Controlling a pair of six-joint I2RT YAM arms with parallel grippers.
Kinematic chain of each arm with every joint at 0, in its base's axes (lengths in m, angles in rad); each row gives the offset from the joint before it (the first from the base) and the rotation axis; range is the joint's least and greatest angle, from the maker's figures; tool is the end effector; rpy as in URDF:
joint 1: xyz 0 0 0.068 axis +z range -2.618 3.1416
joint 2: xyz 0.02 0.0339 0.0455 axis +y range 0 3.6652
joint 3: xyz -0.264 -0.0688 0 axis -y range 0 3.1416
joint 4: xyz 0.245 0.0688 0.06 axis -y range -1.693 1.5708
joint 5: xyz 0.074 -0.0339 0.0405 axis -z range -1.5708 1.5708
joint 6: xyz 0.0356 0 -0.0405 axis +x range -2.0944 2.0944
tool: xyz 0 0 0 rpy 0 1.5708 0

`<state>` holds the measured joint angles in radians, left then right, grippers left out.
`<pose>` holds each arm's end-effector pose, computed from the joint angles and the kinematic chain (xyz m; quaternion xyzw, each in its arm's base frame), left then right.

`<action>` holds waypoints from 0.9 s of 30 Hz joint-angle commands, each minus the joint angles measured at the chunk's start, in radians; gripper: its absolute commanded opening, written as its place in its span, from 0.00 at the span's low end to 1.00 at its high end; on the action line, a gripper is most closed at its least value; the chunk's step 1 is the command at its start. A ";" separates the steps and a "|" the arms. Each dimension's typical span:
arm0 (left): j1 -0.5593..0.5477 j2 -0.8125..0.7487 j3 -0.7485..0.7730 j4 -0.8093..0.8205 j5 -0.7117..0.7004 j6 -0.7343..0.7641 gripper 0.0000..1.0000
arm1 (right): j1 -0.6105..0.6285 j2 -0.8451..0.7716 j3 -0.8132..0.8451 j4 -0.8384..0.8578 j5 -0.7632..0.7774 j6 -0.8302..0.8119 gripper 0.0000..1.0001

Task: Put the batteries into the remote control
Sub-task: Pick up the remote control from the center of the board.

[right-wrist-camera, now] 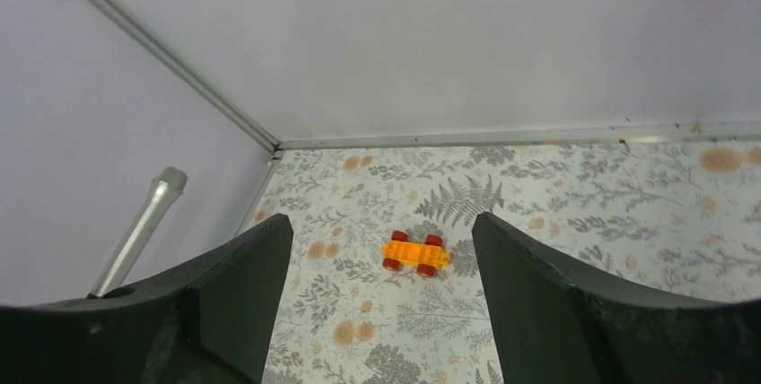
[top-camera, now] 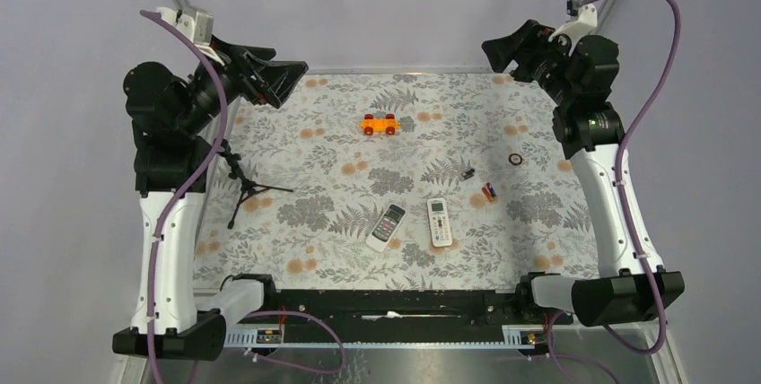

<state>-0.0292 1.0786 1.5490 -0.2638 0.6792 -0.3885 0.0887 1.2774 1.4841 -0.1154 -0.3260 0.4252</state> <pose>0.1852 -0.0278 0.5316 0.1482 0.6311 -0.3572 0.6725 0.2763 0.0360 0.4850 -0.0068 0.6758 0.2910 0.6771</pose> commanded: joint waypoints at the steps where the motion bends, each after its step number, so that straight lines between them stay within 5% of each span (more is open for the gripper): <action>1: 0.003 -0.045 -0.057 0.087 -0.001 0.004 0.99 | -0.004 -0.034 -0.052 0.048 0.127 0.064 0.84; 10: -0.036 0.011 -0.135 0.196 0.160 -0.109 0.99 | -0.004 -0.026 -0.193 0.007 0.087 0.152 0.88; 18: -0.404 0.099 -0.234 -0.022 -0.189 0.102 0.99 | -0.004 -0.027 -0.307 -0.019 0.070 0.219 0.87; 27: -0.728 0.299 -0.390 -0.215 -0.595 0.171 0.99 | -0.004 -0.019 -0.423 -0.090 0.070 0.271 0.87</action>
<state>-0.6762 1.3289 1.2186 -0.3775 0.3058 -0.2687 0.0887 1.2705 1.1061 -0.1680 -0.2481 0.6571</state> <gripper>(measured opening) 0.988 0.872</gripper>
